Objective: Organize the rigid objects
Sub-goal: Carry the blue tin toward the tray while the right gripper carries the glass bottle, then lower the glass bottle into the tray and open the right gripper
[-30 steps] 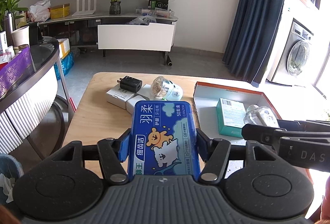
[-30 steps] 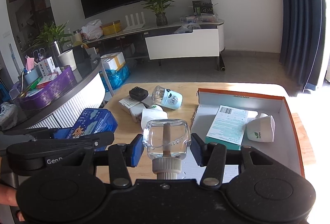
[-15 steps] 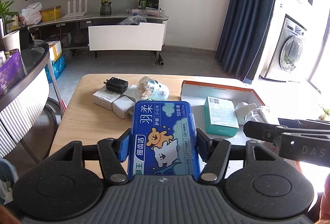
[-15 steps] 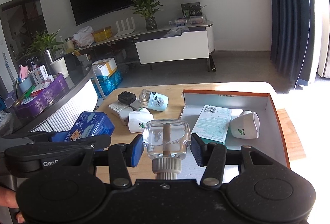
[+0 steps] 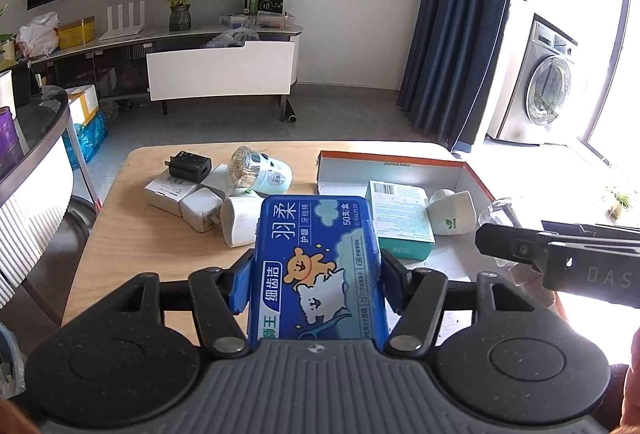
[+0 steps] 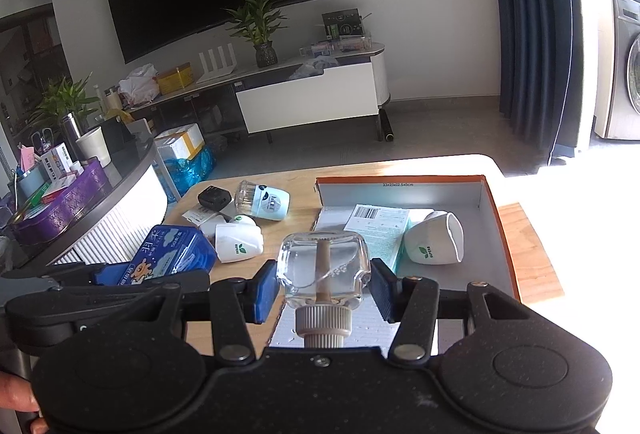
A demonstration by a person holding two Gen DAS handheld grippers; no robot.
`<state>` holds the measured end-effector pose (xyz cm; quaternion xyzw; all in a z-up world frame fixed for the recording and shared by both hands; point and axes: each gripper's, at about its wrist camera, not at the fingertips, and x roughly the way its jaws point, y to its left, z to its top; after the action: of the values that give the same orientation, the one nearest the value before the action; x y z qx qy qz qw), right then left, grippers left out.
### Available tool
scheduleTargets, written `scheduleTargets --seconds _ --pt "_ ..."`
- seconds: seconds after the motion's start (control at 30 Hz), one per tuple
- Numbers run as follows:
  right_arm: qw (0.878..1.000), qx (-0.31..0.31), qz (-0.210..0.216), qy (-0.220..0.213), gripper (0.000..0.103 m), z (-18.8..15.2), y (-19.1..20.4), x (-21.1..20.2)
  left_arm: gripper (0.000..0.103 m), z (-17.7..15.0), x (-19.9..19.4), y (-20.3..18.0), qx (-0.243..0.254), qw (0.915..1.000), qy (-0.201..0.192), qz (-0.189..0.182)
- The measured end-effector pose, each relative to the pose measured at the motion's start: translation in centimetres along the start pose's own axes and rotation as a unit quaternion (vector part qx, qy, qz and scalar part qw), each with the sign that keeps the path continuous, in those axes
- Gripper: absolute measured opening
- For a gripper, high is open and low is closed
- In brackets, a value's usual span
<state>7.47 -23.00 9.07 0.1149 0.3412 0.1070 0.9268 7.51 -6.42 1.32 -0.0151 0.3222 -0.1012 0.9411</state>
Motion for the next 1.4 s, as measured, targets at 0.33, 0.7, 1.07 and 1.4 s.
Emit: scheduleTargets --seconds 0.33,0.7,1.07,1.4 --pt "1.0 0.015 -0.016 -0.009 0.06 0.1 -1.5 -0.7 0.063 0.2 0.9 -1.7 0.016 0.9997 0.005 -0.016" --pt "0.999 0.027 -0.033 -0.014 0.06 0.2 -2.9 -1.1 0.063 0.3 1.7 -3.3 0.03 0.999 0.008 -0.033" --pt "0.998 0.038 -0.043 -0.014 0.06 0.3 -4.1 -0.9 0.063 0.3 2.6 -4.6 0.044 0.9979 0.015 -0.046" --pt "0.997 0.047 -0.053 -0.01 0.06 0.3 -5.2 -0.6 0.063 0.0 3.6 -5.9 0.055 0.9964 0.027 -0.058"
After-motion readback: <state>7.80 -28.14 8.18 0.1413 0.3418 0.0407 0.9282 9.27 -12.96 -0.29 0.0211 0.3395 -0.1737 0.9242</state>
